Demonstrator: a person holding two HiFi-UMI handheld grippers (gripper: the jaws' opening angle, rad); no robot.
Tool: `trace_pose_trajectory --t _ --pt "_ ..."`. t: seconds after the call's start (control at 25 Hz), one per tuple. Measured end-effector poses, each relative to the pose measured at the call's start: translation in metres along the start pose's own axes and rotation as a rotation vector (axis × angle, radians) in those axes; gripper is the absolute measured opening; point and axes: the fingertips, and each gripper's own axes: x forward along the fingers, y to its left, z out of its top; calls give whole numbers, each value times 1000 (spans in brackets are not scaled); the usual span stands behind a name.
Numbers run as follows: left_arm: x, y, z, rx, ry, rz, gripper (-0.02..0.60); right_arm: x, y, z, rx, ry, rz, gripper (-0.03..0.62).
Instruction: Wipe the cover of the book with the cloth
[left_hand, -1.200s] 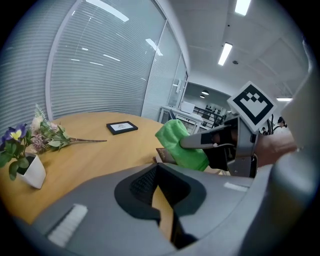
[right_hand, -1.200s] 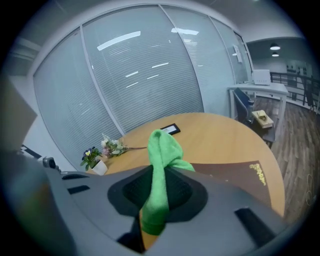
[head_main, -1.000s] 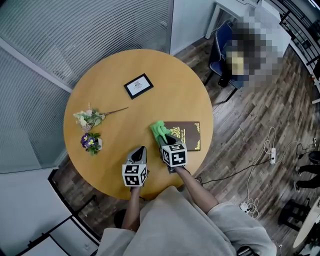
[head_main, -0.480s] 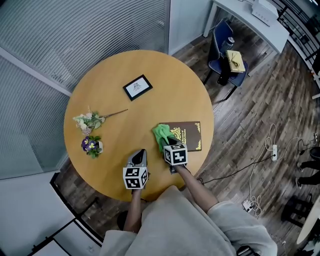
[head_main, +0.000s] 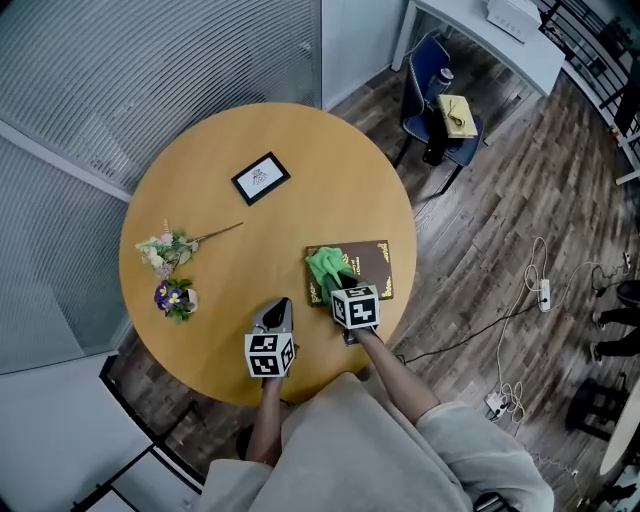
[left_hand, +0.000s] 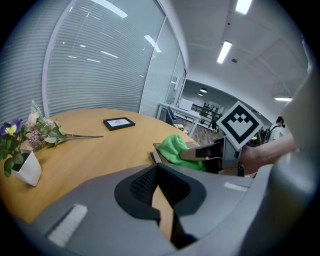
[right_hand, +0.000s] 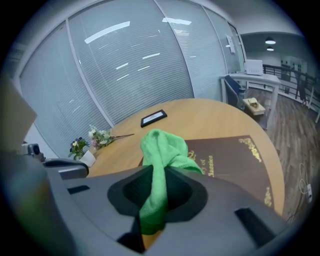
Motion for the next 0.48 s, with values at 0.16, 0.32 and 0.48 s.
trace_pose_trajectory --t 0.16,0.32,0.48 --pt "5 -10 2 13 6 -17 6 -9 -19 0 25 -12 -27 72" --pt "10 -18 4 26 8 -30 6 -19 -40 0 46 -22 -57 72" --pt "14 -25 5 37 12 -43 6 -28 -59 0 55 -33 -83 72"
